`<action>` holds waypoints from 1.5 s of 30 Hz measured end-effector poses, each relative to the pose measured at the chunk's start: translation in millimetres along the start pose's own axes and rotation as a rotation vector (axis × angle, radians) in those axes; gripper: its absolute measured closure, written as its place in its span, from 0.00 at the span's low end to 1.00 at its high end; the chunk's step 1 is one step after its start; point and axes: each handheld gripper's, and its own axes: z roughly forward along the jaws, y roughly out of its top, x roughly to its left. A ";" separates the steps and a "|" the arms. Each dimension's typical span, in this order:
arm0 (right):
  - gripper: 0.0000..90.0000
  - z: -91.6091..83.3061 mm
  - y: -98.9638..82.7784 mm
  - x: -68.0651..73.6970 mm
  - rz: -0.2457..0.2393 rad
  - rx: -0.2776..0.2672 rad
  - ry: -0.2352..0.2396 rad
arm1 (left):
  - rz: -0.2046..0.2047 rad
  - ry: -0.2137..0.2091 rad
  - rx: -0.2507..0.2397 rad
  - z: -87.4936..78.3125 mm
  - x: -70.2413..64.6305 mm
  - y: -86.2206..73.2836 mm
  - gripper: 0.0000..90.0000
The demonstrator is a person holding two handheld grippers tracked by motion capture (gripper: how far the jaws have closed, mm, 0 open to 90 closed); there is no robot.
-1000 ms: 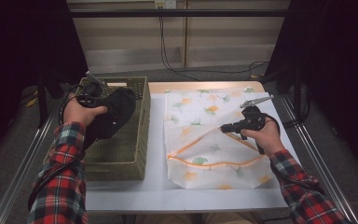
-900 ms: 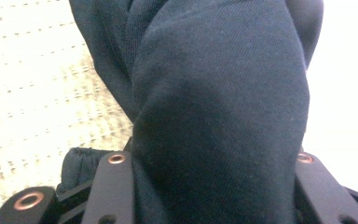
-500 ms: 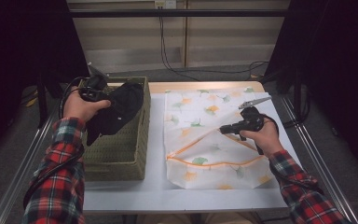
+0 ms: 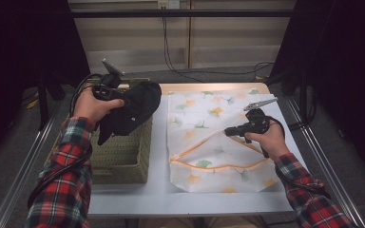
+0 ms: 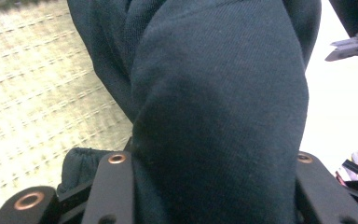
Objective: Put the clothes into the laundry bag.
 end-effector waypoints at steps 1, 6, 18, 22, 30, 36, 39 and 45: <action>1.00 -0.1 0.8 -0.2 -0.010 0.000 0.001 | 0.003 -0.003 -0.003 1.3 -3.2 0.5 0.62; 1.00 1.9 1.6 -1.2 -0.009 -0.001 0.005 | 0.038 -0.023 0.008 6.5 -13.9 4.7 0.62; 1.00 -0.5 1.1 -3.3 0.003 -0.007 0.003 | 0.090 -0.058 0.020 18.1 -34.6 13.2 0.62; 1.00 -1.6 -0.4 -2.6 0.001 -0.004 0.001 | 0.108 -0.064 0.035 21.0 -43.5 15.4 0.62; 1.00 -3.5 -1.7 -3.4 0.009 -0.007 -0.007 | 0.143 -0.076 0.034 28.9 -58.6 17.5 0.62; 1.00 -3.3 -0.2 -3.9 0.006 -0.011 -0.004 | 0.172 -0.093 0.053 36.9 -70.1 18.8 0.62; 1.00 -2.4 1.1 -3.6 0.004 -0.011 -0.004 | 0.177 -0.100 0.046 39.5 -76.0 18.7 0.62; 1.00 0.2 3.7 -1.9 -0.004 -0.010 0.001 | 0.197 -0.118 0.054 45.3 -85.7 16.3 0.62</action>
